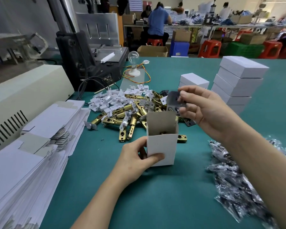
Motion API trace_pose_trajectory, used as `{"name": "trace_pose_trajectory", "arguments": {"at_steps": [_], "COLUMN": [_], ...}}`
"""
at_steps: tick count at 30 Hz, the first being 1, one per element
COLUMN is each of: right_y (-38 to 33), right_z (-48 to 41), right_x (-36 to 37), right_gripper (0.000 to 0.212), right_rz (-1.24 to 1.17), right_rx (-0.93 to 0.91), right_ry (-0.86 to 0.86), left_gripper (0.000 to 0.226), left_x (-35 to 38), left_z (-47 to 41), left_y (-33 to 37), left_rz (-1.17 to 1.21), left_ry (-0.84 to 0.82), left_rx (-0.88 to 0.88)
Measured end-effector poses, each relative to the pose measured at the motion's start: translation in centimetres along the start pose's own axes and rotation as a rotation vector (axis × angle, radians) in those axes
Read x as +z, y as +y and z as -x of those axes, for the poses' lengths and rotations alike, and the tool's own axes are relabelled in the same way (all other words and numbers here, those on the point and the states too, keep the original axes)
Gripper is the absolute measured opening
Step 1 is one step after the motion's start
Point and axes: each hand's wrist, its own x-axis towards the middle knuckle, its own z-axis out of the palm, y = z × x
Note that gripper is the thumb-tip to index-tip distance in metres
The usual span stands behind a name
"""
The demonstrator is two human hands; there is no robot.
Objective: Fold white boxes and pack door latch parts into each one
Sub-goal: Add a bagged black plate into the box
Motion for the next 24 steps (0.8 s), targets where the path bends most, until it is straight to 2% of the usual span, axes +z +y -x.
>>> {"name": "trace_pose_trajectory", "arguments": {"at_steps": [2, 4, 6, 10, 15, 19, 24], "right_y": [-0.9, -1.7, -2.2, -3.0, -3.4, -3.2, -2.7], "right_z": [0.4, 0.9, 1.5, 2.0, 2.1, 2.1, 2.1], "right_x": [0.4, 0.7, 0.9, 1.1, 1.3, 2.4, 4.5], "right_gripper": [0.017, 0.029, 0.031, 0.011, 0.007, 0.004, 0.013], "right_rz": [0.022, 0.052, 0.181, 0.574, 1.118, 1.310, 1.739], "right_rx": [-0.017, -0.016, -0.049, -0.247, -0.482, -0.476, -0.475], "right_ry": [-0.091, -0.227, -0.302, -0.215, -0.209, -0.239, -0.271], "left_gripper": [0.044, 0.043, 0.045, 0.047, 0.048, 0.047, 0.046], "left_x": [0.0, 0.1, 0.1, 0.1, 0.1, 0.2, 0.1], "left_z": [-0.1, -0.1, -0.1, -0.1, -0.1, -0.1, -0.1], "left_y": [0.0, 0.0, -0.1, 0.0, 0.0, -0.1, -0.1], "left_rz": [0.002, 0.000, 0.001, -0.005, -0.003, -0.002, -0.001], "left_ry": [0.003, 0.005, 0.006, -0.002, 0.001, -0.004, -0.003], "left_rx": [-0.008, -0.014, -0.011, -0.007, -0.006, -0.005, -0.003]}}
